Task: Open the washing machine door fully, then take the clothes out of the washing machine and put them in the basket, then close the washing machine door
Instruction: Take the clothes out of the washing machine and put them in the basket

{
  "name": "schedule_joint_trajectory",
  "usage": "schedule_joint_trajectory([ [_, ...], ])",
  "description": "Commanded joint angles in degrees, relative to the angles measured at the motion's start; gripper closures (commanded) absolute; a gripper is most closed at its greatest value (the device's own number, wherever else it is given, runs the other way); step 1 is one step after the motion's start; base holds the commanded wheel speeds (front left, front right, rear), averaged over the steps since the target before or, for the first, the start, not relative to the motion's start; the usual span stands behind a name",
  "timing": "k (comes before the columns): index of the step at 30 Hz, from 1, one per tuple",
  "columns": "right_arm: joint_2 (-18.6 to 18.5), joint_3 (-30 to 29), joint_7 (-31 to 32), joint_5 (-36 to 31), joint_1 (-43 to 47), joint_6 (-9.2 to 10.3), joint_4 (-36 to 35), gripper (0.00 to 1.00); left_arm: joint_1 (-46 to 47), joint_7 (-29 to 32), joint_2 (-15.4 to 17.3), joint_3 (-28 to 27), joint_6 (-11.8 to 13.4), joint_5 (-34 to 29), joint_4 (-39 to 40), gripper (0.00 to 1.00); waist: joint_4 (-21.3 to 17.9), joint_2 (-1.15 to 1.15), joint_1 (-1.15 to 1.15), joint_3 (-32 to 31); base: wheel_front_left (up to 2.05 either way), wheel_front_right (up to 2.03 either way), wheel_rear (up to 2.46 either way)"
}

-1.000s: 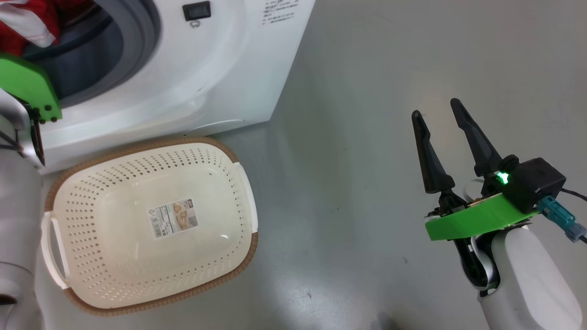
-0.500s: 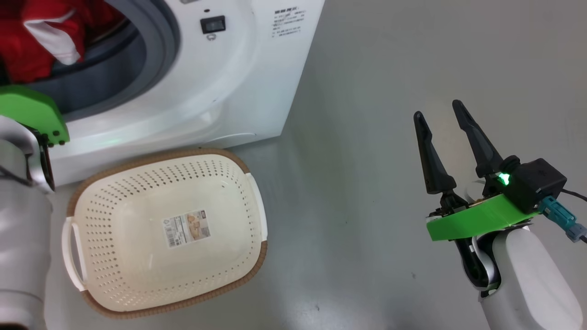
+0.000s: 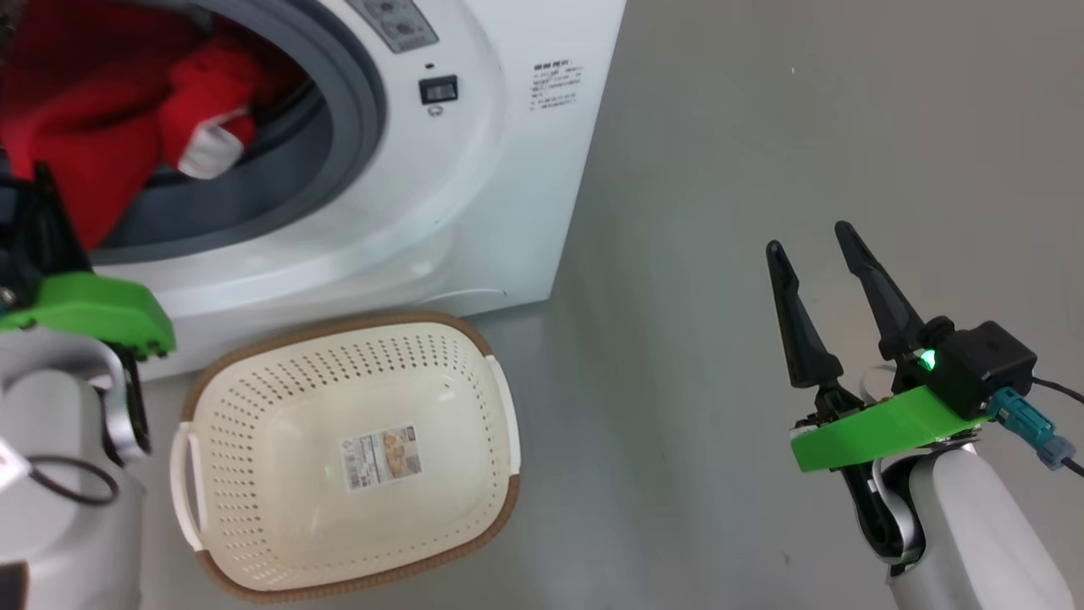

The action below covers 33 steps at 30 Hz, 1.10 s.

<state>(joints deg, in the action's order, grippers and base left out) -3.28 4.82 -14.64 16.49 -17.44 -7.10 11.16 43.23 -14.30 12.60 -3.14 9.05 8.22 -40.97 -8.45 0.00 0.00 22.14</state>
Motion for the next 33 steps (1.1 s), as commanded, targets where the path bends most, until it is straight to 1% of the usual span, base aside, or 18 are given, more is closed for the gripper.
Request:
schedule_joint_trajectory([
  [1, -0.04, 1.18, -0.36, -0.69, 1.37, -0.39, -1.18, 0.00, -2.14, -0.69, 1.88, -1.52, 0.54, -0.06, 3.34, 1.00, 1.15, 0.00, 0.00, -1.85, 0.00, 0.00, 0.00],
  [4, -0.16, 1.06, -0.36, -0.73, 1.86, -0.39, -0.98, 0.00, -5.32, -0.69, 1.14, -1.48, 0.93, -0.59, 8.06, 1.00, 1.76, 0.00, 0.00, -3.05, 0.00, 0.00, 0.00],
  [5, -0.16, 0.92, -0.36, -0.81, 2.14, -0.39, -0.85, 0.00, -7.39, -0.69, 0.76, -1.32, 1.30, -1.21, 11.42, 1.00, 2.10, 0.00, 0.00, -3.83, 0.00, 0.00, 0.00],
  [7, -0.15, 0.84, -0.36, -0.87, 2.47, -0.39, -0.71, 0.00, -9.42, -0.69, 0.27, -1.40, 1.57, -1.48, 14.69, 1.00, 2.40, 0.00, 0.00, -4.65, 0.00, 0.00, 0.00],
  [13, -0.08, 1.21, -0.36, -1.07, 3.29, -0.39, -0.33, 0.00, -15.10, -0.70, -0.30, -2.08, 2.05, -2.08, 22.84, 1.00, 2.65, 0.00, 0.00, -7.09, 0.00, 0.00, 0.00],
  [15, -0.06, 1.25, -0.36, -1.10, 3.42, -0.39, -0.31, 0.00, -16.03, -0.70, -0.39, -2.15, 2.18, -2.26, 24.23, 1.00, 2.62, 0.00, 0.00, -7.48, 0.00, 0.00, 0.00],
  [21, -0.03, 0.80, -0.36, -1.05, 4.17, -0.39, -0.02, 0.00, -21.35, -0.70, -1.92, -2.38, 2.92, -2.62, 33.07, 1.00, 2.76, 0.00, 0.00, -9.23, 0.00, 0.00, 0.00],
  [25, 0.01, 0.56, -0.36, -1.09, 4.80, -0.39, 0.25, 0.00, -23.86, -0.70, -2.83, -1.46, 2.91, -3.33, 39.21, 1.00, 3.13, 0.00, 0.00, -10.22, 0.00, 0.00, 0.00],
  [29, 0.10, 0.66, -0.36, -1.00, 5.00, -0.39, 0.31, 0.00, -26.01, -0.70, -2.97, -0.10, 2.84, -4.70, 45.69, 1.00, 3.35, 0.00, 0.00, -10.90, 0.00, 0.00, 0.00],
  [33, 0.17, 0.70, -0.36, -0.95, 5.20, -0.39, 0.37, 0.00, -27.98, -0.69, -3.17, 0.98, 2.82, -5.29, 50.50, 1.00, 3.70, 0.00, 0.00, -11.38, 0.00, 0.00, 0.00],
])
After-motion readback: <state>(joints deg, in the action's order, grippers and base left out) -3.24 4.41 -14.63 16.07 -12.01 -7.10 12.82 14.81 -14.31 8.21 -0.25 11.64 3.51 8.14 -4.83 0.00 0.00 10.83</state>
